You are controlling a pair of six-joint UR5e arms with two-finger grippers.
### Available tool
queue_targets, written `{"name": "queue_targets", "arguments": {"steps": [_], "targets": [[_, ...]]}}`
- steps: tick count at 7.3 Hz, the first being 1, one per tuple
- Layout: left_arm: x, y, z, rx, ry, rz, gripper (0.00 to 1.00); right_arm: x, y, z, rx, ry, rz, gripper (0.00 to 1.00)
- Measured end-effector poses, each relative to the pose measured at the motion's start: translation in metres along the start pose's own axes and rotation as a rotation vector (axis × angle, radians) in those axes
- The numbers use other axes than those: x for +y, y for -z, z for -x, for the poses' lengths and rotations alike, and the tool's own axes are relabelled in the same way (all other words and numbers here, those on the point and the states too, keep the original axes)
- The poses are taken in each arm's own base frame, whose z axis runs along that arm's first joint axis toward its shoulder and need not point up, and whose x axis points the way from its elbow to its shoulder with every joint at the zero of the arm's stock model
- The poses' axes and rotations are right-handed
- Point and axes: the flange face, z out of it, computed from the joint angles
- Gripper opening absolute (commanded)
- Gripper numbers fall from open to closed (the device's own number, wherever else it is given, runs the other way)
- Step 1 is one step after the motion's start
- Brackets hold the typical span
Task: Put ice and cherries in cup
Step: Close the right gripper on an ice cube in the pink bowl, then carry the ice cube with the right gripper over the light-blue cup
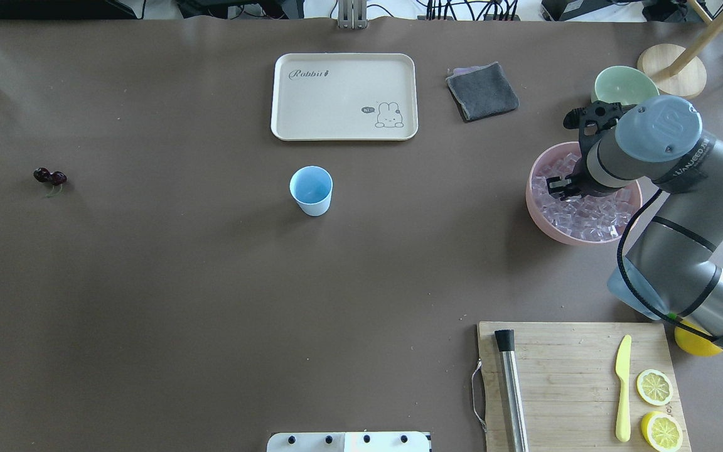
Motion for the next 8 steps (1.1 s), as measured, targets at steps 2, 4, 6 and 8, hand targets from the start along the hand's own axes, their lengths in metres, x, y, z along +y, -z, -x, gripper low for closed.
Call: {"name": "queue_targets", "arguments": {"steps": [2,4,6,8], "targets": [[0.001,-0.001,0.001,0.0,0.002,0.002,0.98,0.0,0.003,0.001,-0.003,0.002,-0.003,0.0],[0.002,-0.001,0.002,0.0,0.004,0.003,0.98,-0.004,0.014,0.004,-0.016,0.003,-0.015,0.0],[0.002,0.0,0.001,0.001,0.005,0.002,0.98,-0.014,0.033,-0.003,-0.035,-0.014,-0.035,0.0],[0.0,0.001,-0.001,0.003,0.015,0.0,0.98,-0.028,0.062,-0.01,-0.055,-0.031,-0.075,0.0]]}}
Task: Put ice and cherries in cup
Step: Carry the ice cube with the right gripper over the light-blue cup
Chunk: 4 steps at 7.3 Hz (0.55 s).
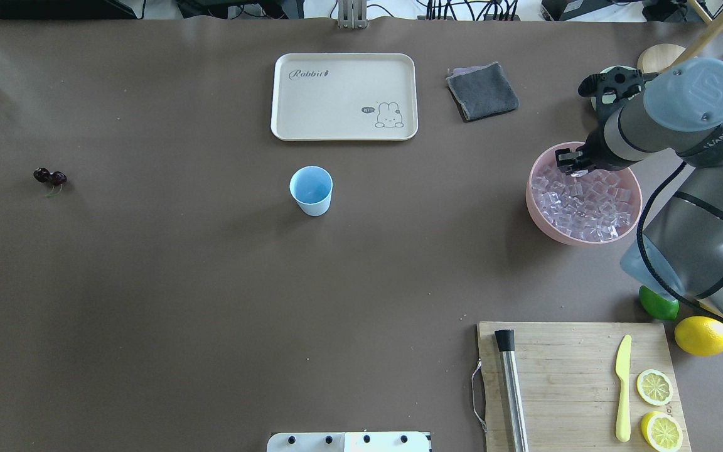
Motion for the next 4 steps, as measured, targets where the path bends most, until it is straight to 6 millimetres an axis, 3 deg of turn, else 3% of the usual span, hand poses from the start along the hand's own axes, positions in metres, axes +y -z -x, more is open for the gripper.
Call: {"name": "queue_targets", "arguments": {"steps": [2,4], "targets": [[0.0,0.002,-0.003,0.003,0.001,-0.005,0.98,-0.026,0.045,0.024,-0.069,0.001,-0.073,0.0],[0.0,0.002,-0.002,0.003,0.004,-0.004,0.98,-0.056,0.09,0.078,-0.16,0.016,-0.154,0.0]]}}
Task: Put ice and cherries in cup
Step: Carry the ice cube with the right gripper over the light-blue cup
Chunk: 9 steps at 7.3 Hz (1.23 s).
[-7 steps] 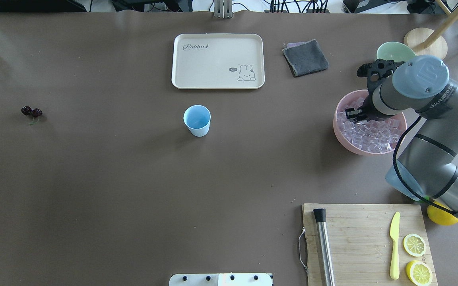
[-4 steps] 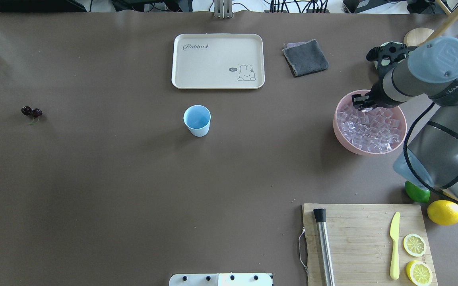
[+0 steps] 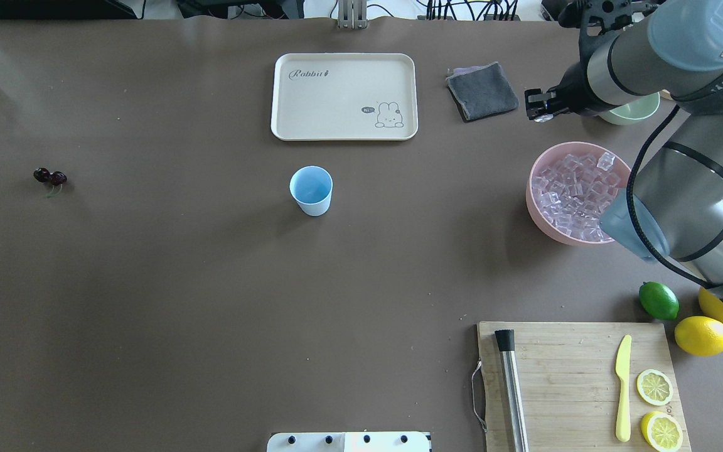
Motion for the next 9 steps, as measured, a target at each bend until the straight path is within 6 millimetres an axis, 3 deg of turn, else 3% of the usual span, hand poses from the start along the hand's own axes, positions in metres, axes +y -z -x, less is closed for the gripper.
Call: {"name": "queue_targets", "arguments": {"steps": [2,4,7,9], "targets": [[0.003,0.0,0.003,-0.001,0.005,0.002,0.98,-0.006,0.007,0.07,-0.064,0.041,-0.044,0.0],[0.005,-0.001,0.004,0.0,0.008,0.005,0.98,-0.006,-0.01,0.147,-0.121,0.092,-0.076,0.0],[0.006,-0.001,0.005,0.001,0.008,0.005,0.98,-0.007,-0.055,0.218,-0.22,0.143,-0.104,0.0],[0.008,0.001,0.005,0.002,0.008,0.003,0.98,0.009,-0.077,0.267,-0.257,0.173,-0.085,0.0]]}}
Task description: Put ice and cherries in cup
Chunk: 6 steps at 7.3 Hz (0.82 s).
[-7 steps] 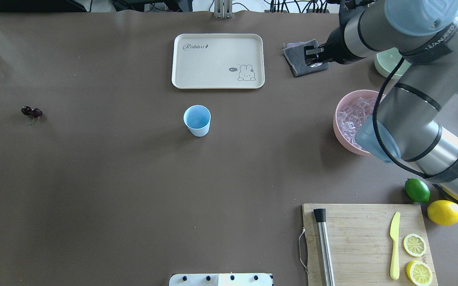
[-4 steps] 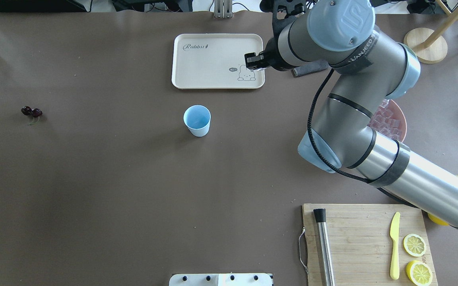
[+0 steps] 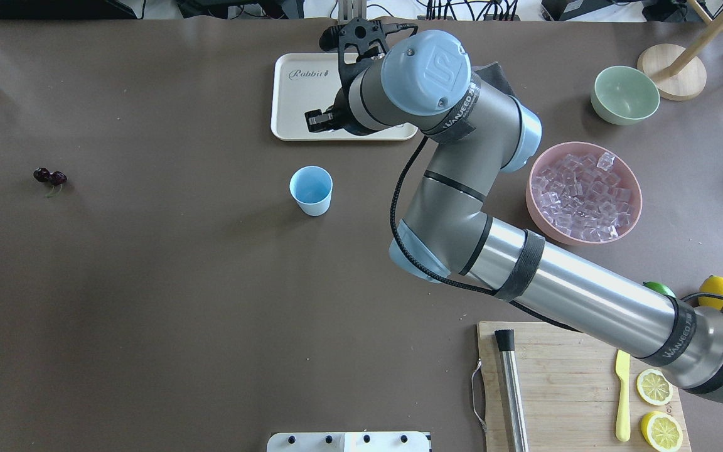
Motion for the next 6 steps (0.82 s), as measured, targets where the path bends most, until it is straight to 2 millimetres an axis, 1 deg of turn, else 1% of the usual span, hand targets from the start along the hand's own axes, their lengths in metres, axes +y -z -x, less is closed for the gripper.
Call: {"name": "queue_targets", "arguments": {"steps": [1,2,3,4,5,6], "targets": [[0.003,0.001,0.001,0.0,0.0,0.0,0.98,0.012,-0.015,0.013,-0.002,0.009,0.02,0.0],[0.006,0.001,0.002,-0.001,0.001,0.001,0.98,0.024,-0.029,0.019,0.004,0.014,0.044,0.0],[0.01,0.0,0.004,-0.001,0.003,0.004,0.98,0.036,-0.04,0.024,0.008,0.018,0.065,0.0],[0.016,0.0,0.006,-0.002,0.005,0.006,0.98,0.045,-0.046,0.028,0.007,0.022,0.08,0.57],[0.02,0.0,0.007,-0.002,0.006,0.008,0.98,0.053,-0.049,0.031,0.002,0.026,0.088,1.0],[0.022,0.0,0.008,-0.002,0.007,0.009,0.98,0.057,-0.05,0.032,-0.007,0.03,0.088,1.0]]}}
